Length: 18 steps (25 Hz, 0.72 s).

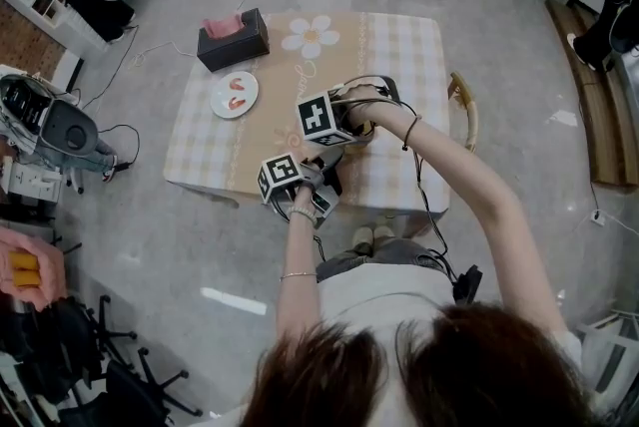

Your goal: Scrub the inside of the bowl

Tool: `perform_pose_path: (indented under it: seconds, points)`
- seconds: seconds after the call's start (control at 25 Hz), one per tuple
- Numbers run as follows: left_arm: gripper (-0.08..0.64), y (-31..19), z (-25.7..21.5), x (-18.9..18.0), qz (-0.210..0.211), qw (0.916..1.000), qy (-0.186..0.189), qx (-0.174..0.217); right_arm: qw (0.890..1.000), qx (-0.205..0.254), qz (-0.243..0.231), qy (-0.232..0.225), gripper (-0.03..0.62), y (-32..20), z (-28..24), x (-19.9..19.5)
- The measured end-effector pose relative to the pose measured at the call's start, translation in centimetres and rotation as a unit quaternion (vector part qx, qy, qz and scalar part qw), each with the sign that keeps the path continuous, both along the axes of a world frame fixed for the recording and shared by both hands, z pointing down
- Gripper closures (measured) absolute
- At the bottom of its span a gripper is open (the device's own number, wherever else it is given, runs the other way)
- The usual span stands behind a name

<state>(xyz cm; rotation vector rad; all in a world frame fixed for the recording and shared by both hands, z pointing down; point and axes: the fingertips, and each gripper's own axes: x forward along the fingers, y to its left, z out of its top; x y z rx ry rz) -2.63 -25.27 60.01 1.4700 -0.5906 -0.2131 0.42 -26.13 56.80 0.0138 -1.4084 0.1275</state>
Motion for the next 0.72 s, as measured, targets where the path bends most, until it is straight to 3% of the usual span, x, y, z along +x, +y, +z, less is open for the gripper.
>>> perform_pose_path:
  seconds: [0.72]
  points:
    - [0.460,0.16,-0.32,-0.34,0.001,0.9999,0.013,0.011,0.996,-0.027,0.070,-0.058,0.508,-0.25,-0.64,-0.41]
